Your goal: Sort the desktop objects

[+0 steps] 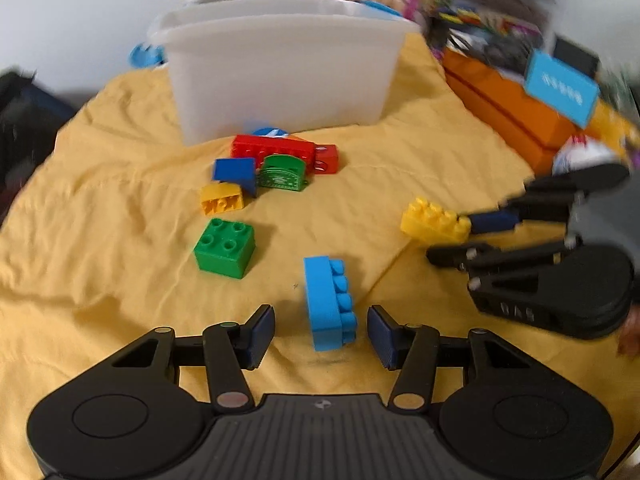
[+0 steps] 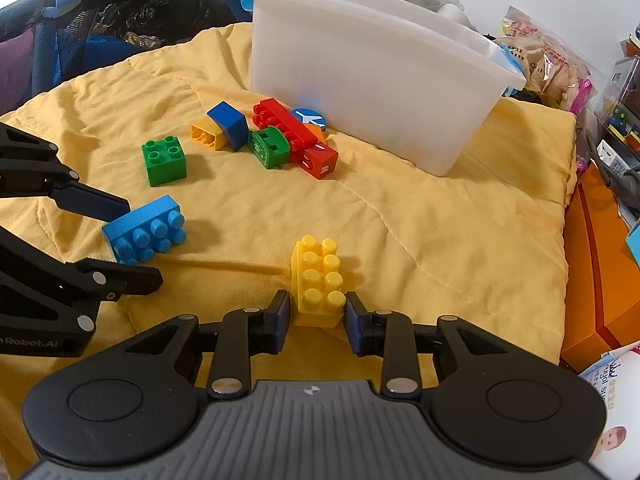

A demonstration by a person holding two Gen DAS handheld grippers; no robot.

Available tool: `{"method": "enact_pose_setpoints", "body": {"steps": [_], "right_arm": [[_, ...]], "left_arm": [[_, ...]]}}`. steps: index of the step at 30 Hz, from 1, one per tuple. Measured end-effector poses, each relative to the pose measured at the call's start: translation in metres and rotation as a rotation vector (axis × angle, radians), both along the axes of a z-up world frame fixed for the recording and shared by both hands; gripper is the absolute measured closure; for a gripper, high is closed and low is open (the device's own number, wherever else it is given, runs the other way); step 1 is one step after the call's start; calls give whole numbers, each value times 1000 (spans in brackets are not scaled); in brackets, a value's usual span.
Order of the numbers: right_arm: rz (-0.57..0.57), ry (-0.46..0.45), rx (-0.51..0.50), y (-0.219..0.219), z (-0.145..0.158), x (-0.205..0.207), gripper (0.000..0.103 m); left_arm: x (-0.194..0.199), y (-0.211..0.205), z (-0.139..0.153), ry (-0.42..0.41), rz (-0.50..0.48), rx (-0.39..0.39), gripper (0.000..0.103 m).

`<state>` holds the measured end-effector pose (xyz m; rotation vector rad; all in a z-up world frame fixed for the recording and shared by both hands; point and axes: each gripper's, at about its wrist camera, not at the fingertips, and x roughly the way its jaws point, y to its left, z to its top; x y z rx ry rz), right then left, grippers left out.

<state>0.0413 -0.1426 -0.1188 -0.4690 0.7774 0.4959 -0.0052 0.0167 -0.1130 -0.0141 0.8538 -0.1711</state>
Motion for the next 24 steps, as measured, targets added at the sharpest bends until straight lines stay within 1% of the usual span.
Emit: {"method": "enact_pose_setpoints", "body": {"steps": [7, 11, 14, 21, 23, 24], "right_arm": [[0, -1, -1, 0, 0, 0, 69], [0, -2, -3, 0, 0, 0, 69], [0, -2, -3, 0, 0, 1, 68], [-8, -4, 4, -1, 0, 1, 65], [-9, -7, 4, -2, 1, 1, 62], [-10, -10, 5, -2, 1, 0, 58]], "left_arm": [[4, 26, 8, -15, 91, -23, 47], [2, 34, 14, -27, 109, -28, 48], [-2, 32, 19, -41, 79, -14, 48], [-10, 10, 21, -66, -19, 56, 48], [-8, 3, 20, -90, -38, 107, 48], [-5, 2, 19, -99, -37, 138, 48]]}}
